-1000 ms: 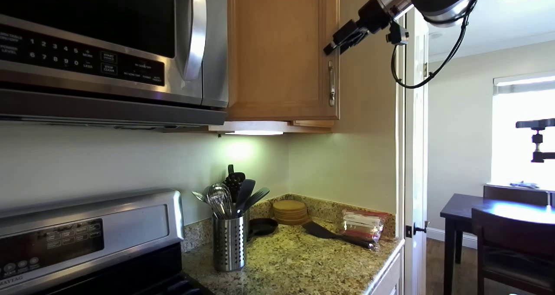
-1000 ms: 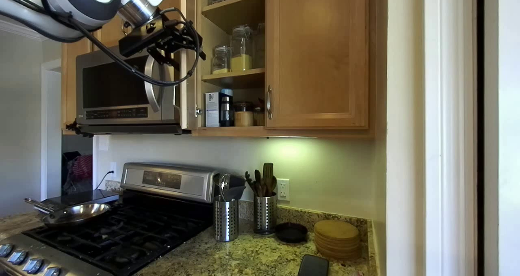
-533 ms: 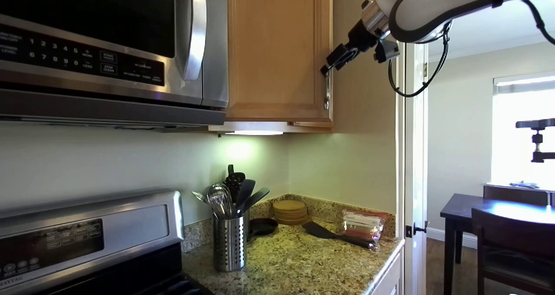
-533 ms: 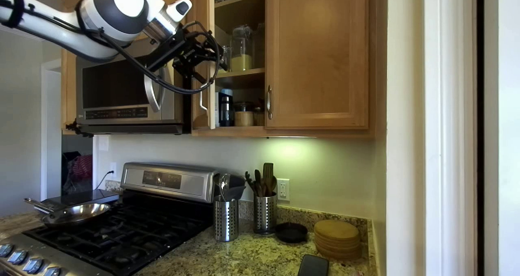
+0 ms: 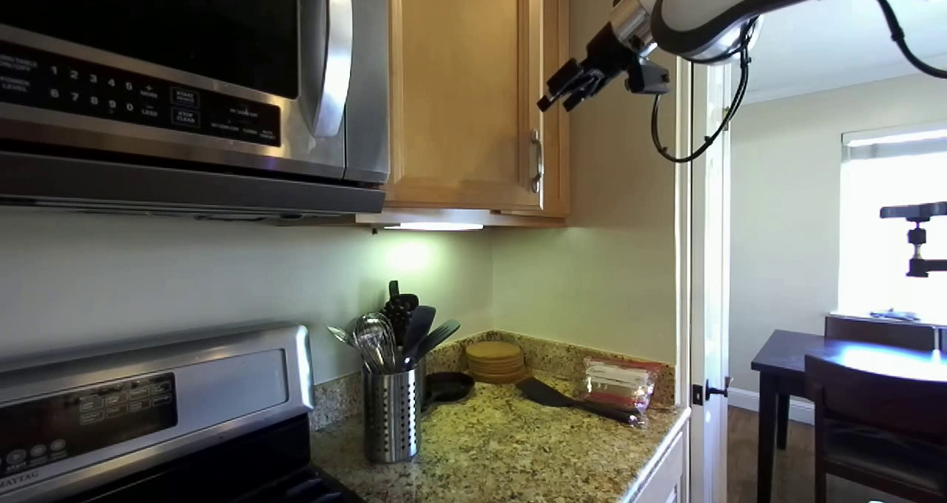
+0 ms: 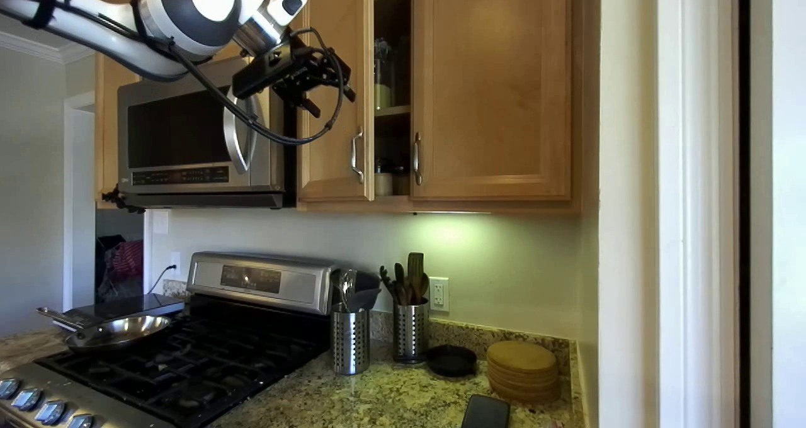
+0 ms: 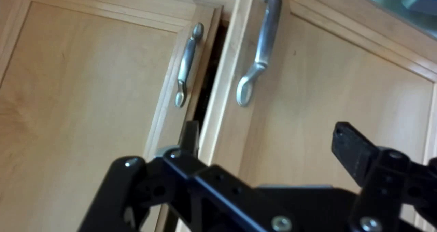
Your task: Close the open upper cabinet
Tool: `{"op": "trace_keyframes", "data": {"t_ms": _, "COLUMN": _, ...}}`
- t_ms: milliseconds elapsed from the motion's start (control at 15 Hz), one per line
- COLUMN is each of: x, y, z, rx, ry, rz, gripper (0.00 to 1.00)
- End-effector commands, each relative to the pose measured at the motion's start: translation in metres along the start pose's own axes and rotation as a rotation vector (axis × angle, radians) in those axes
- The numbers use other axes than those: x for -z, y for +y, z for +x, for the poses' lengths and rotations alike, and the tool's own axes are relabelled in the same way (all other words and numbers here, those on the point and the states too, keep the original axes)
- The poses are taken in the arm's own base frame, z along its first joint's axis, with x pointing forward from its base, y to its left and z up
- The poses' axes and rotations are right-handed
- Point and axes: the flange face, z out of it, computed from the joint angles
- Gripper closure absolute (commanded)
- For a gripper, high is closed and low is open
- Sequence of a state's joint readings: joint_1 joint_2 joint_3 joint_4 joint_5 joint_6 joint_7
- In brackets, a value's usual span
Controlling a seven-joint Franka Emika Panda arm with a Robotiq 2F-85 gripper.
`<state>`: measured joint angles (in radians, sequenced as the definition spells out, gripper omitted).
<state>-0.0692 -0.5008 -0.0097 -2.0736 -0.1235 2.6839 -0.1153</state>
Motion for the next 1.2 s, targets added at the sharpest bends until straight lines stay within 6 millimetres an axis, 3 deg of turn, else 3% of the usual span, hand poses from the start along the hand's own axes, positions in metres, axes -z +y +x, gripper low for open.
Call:
{"op": "trace_keyframes", "data": {"t_ms": 0, "x": 0.040, "y": -0.016, "z": 0.005, "rx": -0.031, "ry": 0.010, "rz": 0.119, "gripper": 0.00}}
{"op": "trace_keyframes", "data": {"t_ms": 333, "x": 0.066, "y": -0.048, "z": -0.001, "rx": -0.068, "ry": -0.076, "rz": 0.213, "gripper": 0.00}}
{"op": "trace_keyframes", "data": {"t_ms": 600, "x": 0.048, "y": -0.067, "z": -0.039, "rx": -0.057, "ry": -0.271, "rz": 0.232, "gripper": 0.00}}
{"op": "trace_keyframes", "data": {"t_ms": 933, "x": 0.023, "y": -0.093, "z": -0.101, "rx": -0.038, "ry": -0.512, "rz": 0.272, "gripper": 0.00}}
{"op": "trace_keyframes", "data": {"t_ms": 1133, "x": 0.013, "y": -0.103, "z": -0.127, "rx": -0.046, "ry": -0.612, "rz": 0.283, "gripper": 0.00}}
